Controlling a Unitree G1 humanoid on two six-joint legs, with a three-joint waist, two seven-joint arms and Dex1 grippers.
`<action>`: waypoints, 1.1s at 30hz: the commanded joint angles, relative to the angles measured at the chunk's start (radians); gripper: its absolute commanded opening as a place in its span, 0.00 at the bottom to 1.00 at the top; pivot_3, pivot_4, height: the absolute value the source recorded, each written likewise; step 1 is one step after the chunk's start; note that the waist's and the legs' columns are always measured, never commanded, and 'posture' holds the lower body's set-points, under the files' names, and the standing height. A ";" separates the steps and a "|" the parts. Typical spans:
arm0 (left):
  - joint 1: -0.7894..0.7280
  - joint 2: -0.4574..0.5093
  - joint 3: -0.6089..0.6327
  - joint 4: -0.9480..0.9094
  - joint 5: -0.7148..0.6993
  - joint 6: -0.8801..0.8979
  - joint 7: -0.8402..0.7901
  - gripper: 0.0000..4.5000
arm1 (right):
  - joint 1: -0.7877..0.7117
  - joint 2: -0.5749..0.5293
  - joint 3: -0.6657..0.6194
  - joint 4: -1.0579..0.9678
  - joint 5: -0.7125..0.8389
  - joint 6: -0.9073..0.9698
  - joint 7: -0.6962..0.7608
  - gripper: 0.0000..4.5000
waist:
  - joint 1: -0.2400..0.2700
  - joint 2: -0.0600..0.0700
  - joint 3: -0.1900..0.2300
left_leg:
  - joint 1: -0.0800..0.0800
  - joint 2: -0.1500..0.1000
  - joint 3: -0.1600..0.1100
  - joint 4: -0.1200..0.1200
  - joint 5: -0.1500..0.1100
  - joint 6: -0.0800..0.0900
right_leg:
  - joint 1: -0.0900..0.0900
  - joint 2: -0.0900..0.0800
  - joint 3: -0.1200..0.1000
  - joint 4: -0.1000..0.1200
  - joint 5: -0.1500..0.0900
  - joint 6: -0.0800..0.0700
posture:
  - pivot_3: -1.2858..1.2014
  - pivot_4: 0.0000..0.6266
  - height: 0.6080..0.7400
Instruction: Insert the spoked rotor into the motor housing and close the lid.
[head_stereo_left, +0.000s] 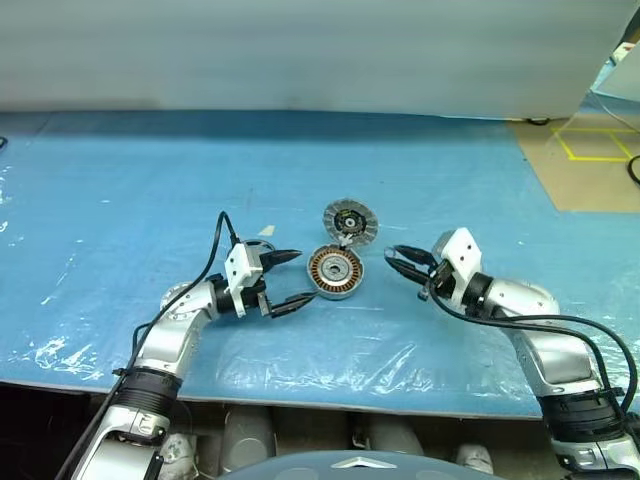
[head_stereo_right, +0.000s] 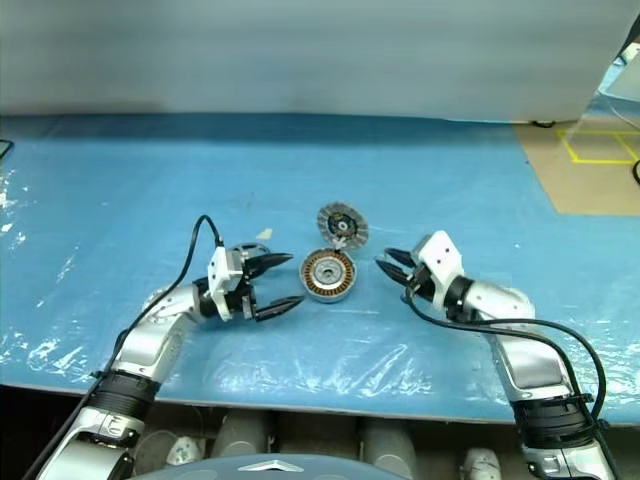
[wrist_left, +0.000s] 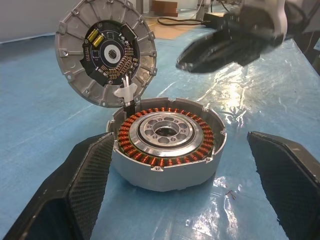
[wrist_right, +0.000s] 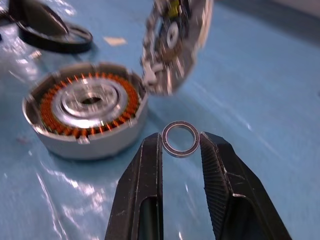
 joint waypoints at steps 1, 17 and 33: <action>-0.013 0.010 0.015 -0.018 -0.016 -0.010 -0.012 1.00 | -0.020 -0.037 0.016 -0.084 0.032 0.056 0.040 0.16 | 0.001 0.000 0.000 | 0.000 0.000 0.000 0.000 0.000 0.000 | 0.000 0.000 0.000 0.000 0.000 0.000 | 0.52 0.24 1.00; -0.013 0.002 0.009 0.009 -0.003 -0.031 -0.012 1.00 | -0.189 0.000 0.217 -0.069 -0.037 0.191 0.039 0.16 | 0.001 0.000 0.000 | 0.000 0.000 0.000 0.000 0.002 -0.004 | 0.000 0.000 0.000 0.001 0.000 0.000 | 0.52 0.24 1.00; 0.000 0.000 0.010 0.026 -0.002 -0.066 -0.011 1.00 | -0.217 0.081 0.268 0.042 -0.092 0.226 0.008 0.16 | -0.001 0.000 0.000 | 0.000 0.000 0.000 0.000 0.002 -0.005 | 0.000 0.000 0.000 0.001 0.000 0.000 | 0.52 0.24 1.00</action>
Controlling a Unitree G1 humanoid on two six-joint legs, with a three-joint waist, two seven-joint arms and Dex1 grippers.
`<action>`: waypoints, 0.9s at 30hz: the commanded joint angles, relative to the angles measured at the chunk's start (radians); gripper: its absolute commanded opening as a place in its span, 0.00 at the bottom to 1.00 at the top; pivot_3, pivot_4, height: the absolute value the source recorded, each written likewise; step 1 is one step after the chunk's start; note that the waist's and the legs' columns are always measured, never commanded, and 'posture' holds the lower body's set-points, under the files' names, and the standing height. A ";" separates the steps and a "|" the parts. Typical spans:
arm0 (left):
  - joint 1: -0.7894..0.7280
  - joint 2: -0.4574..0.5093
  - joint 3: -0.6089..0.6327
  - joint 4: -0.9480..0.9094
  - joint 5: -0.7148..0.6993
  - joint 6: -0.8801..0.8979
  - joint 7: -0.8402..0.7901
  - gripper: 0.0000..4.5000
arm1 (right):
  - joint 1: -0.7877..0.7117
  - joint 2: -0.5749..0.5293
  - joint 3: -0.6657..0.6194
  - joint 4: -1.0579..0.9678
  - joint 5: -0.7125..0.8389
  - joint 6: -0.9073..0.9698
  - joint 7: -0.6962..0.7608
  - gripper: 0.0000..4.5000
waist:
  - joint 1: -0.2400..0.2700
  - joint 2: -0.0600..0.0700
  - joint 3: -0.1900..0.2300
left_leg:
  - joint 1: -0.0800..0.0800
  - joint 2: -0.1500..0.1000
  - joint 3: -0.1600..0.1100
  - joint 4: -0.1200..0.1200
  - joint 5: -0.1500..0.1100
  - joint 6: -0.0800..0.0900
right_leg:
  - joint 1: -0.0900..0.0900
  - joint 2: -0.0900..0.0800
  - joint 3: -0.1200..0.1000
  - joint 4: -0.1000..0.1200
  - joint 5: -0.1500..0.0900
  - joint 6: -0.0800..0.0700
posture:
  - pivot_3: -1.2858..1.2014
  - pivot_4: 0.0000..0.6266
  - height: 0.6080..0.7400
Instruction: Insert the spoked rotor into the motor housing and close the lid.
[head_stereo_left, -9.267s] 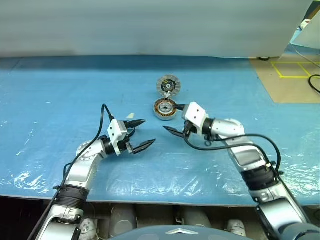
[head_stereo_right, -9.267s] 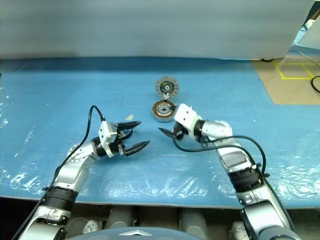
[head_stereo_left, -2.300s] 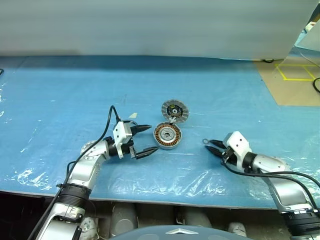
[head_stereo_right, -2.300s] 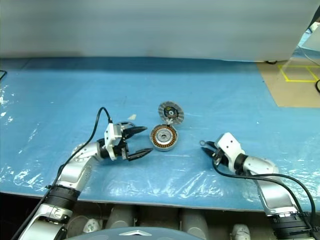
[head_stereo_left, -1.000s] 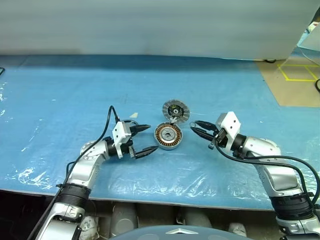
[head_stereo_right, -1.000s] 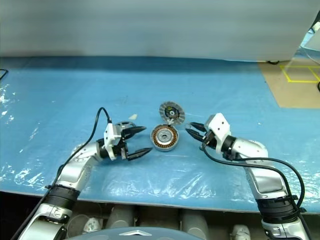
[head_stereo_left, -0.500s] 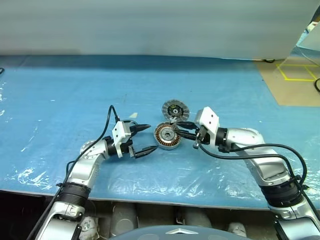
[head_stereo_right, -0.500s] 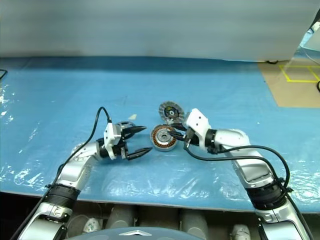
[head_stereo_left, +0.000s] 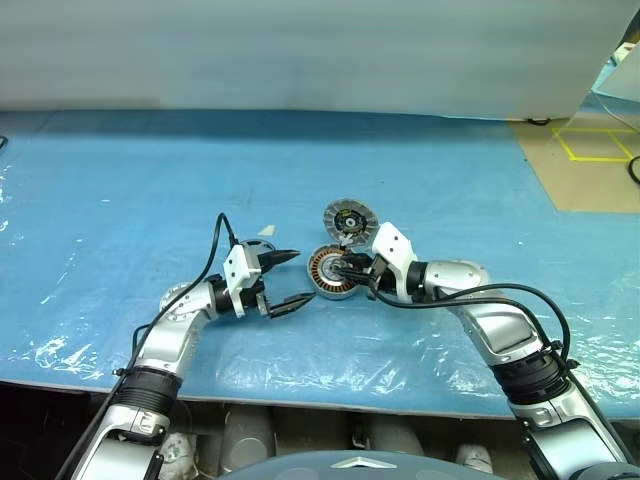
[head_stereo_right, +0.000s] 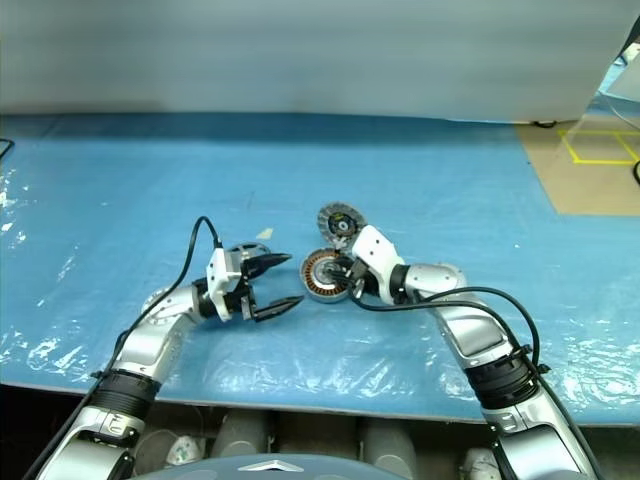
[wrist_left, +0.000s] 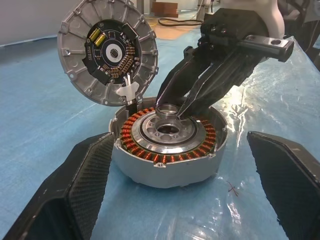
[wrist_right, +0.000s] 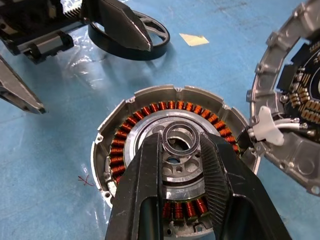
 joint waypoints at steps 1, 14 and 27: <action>0.000 0.001 0.009 -0.009 -0.003 -0.021 -0.003 1.00 | 0.002 0.005 0.001 -0.007 -0.003 -0.004 -0.002 0.16 | 0.000 0.000 0.000 | 0.000 0.000 0.000 0.000 0.000 0.000 | 0.000 0.000 0.000 0.000 0.000 0.000 | 0.52 0.24 1.00; -0.011 0.001 0.004 -0.007 0.001 -0.013 0.000 1.00 | -0.007 0.034 0.027 0.022 -0.040 -0.019 -0.011 0.16 | 0.000 0.000 0.000 | 0.001 0.000 0.000 0.000 0.000 0.000 | 0.000 0.000 0.000 0.001 0.000 0.000 | 0.52 0.24 1.00; -0.004 0.003 0.002 -0.022 0.001 -0.006 0.006 1.00 | 0.004 0.024 0.010 0.038 -0.056 -0.043 -0.014 0.16 | 0.000 0.000 0.000 | 0.001 0.000 0.000 0.000 0.000 0.000 | 0.000 0.000 0.000 0.001 0.000 0.000 | 0.52 0.24 1.00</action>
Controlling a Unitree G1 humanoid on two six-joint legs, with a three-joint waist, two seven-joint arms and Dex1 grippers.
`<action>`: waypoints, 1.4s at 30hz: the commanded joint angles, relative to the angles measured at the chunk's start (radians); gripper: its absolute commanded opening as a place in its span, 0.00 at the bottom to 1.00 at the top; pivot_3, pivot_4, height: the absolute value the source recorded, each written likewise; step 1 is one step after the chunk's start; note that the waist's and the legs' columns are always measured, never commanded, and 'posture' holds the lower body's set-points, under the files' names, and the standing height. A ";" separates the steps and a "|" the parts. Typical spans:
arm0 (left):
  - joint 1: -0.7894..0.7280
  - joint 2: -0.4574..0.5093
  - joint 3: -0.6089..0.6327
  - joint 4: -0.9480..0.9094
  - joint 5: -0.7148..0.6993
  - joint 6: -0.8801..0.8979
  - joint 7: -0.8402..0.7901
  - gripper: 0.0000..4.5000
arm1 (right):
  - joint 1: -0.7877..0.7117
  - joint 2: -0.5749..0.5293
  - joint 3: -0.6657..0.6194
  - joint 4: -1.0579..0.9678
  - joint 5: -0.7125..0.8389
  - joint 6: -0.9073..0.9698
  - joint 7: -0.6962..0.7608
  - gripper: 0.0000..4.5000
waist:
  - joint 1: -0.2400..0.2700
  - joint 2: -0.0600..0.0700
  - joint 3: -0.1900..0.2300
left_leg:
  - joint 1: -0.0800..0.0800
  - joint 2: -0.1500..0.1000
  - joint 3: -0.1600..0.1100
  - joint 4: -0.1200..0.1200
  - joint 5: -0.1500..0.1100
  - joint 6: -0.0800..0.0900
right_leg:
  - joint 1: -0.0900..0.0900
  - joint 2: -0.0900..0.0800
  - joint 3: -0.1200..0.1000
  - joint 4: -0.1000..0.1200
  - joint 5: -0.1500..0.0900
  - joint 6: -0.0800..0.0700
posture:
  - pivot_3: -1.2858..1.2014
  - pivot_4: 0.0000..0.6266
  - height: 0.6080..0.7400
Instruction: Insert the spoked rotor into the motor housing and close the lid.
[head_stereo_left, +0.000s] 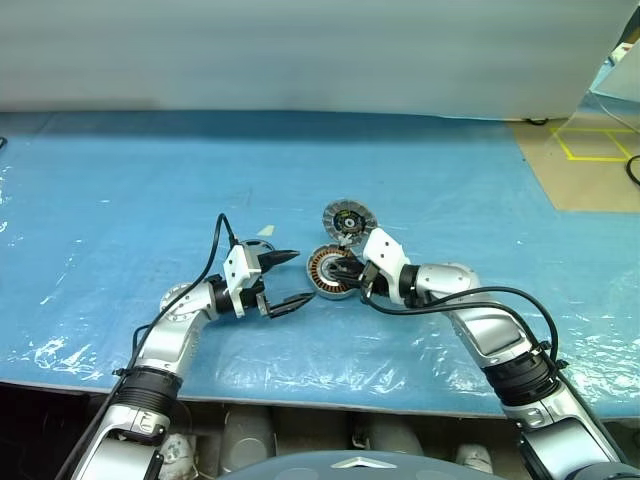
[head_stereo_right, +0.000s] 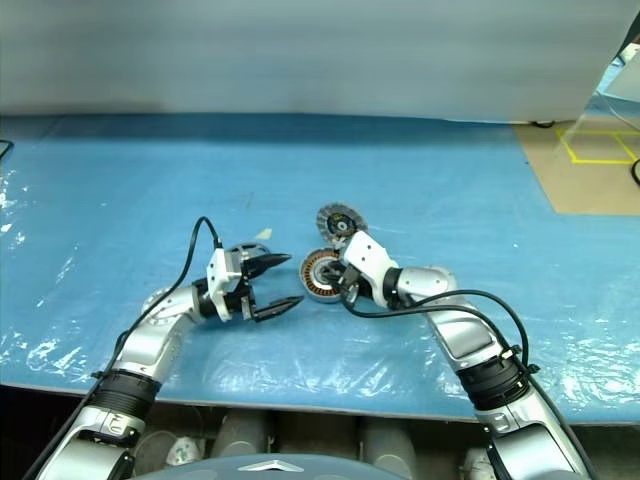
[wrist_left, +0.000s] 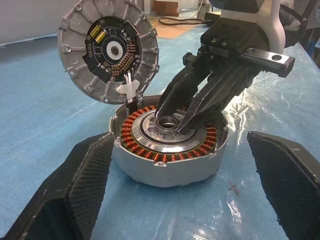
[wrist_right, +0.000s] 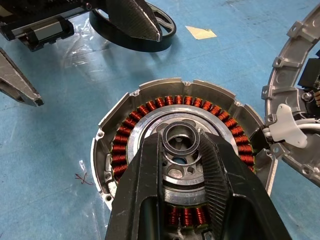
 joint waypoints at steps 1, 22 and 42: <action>-0.001 0.002 0.002 -0.029 -0.001 -0.003 0.003 1.00 | 0.001 -0.005 -0.033 0.010 0.009 0.004 -0.005 0.16 | 0.000 0.000 0.000 | 0.000 0.000 0.000 0.000 0.000 0.000 | 0.000 0.000 0.000 0.000 0.000 0.000 | 0.52 0.24 1.00; -0.006 0.000 -0.002 -0.029 0.002 0.004 0.003 1.00 | -0.005 -0.005 -0.047 0.005 0.014 -0.017 -0.019 0.16 | 0.000 0.000 0.000 | 0.000 0.000 0.000 0.001 0.000 0.000 | 0.000 0.000 0.000 0.000 0.000 0.000 | 0.52 0.24 1.00; -0.016 0.001 -0.002 -0.018 0.010 0.008 0.003 1.00 | -0.002 -0.002 -0.021 -0.004 0.020 -0.012 0.009 0.16 | 0.000 0.000 0.000 | 0.000 0.000 0.000 0.001 0.000 0.000 | 0.000 0.000 0.000 0.000 0.000 0.000 | 0.52 0.24 1.00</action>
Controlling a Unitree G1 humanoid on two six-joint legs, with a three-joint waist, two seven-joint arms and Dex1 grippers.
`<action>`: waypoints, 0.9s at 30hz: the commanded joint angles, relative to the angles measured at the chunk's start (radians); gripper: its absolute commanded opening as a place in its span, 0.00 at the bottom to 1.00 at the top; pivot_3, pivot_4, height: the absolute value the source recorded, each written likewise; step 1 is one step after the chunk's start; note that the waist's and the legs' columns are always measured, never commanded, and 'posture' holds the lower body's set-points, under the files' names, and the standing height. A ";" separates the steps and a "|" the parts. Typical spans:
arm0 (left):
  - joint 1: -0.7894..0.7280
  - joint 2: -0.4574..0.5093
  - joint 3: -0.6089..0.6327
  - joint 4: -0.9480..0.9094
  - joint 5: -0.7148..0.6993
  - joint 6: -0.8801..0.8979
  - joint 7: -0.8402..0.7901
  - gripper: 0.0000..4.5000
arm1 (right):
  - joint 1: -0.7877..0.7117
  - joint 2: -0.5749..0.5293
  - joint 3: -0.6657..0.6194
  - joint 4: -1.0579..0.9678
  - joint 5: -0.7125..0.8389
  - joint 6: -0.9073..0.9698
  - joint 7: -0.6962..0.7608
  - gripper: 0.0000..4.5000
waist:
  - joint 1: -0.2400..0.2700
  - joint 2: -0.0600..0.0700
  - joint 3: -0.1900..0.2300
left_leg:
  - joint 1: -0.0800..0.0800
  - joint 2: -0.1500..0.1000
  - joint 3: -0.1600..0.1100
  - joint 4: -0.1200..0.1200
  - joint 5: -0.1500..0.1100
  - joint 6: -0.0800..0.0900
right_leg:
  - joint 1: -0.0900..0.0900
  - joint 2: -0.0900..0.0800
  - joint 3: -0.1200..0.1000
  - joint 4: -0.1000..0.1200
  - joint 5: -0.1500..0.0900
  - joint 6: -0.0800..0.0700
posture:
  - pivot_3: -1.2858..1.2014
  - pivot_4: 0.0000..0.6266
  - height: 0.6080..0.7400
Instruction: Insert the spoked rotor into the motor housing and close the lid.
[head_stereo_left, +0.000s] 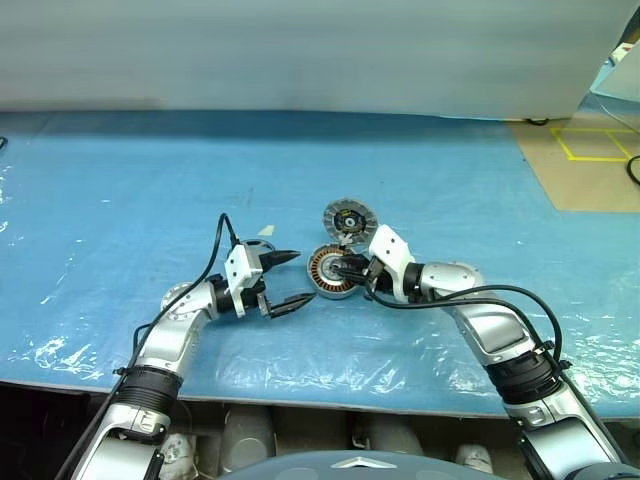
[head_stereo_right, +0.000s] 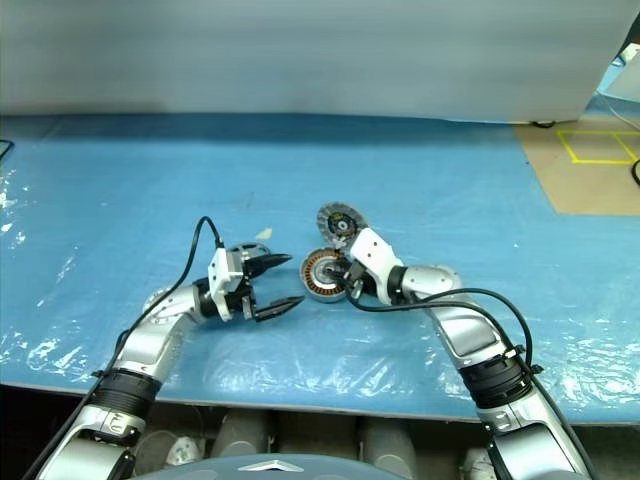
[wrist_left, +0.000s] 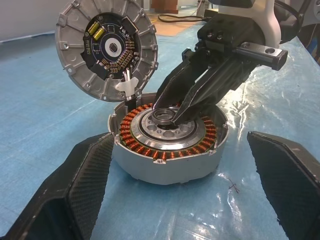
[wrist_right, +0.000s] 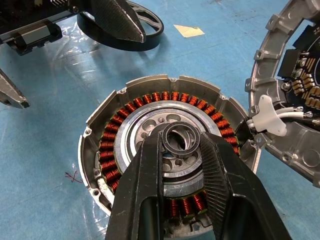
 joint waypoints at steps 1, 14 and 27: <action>-0.009 0.001 0.001 -0.018 -0.002 -0.001 0.001 1.00 | -0.003 0.000 0.005 -0.020 -0.003 -0.012 0.008 0.16 | 0.000 0.000 0.000 | 0.000 0.000 0.000 0.000 0.000 0.000 | 0.000 0.000 0.000 0.000 0.000 0.000 | 0.52 0.24 1.00; -0.008 0.000 0.001 -0.019 0.001 0.003 0.000 1.00 | 0.001 0.005 0.009 -0.023 -0.007 -0.017 0.016 0.16 | 0.000 0.000 0.000 | 0.000 0.000 0.000 0.000 0.000 0.000 | 0.000 0.000 0.000 0.000 0.000 0.000 | 0.52 0.24 1.00; -0.001 -0.001 0.000 -0.027 0.003 0.005 0.007 1.00 | 0.001 0.002 0.018 -0.023 -0.013 -0.019 0.023 0.16 | 0.000 0.000 0.000 | 0.000 0.000 0.000 0.000 0.000 0.000 | 0.000 0.000 0.000 0.000 0.000 0.000 | 0.52 0.24 1.00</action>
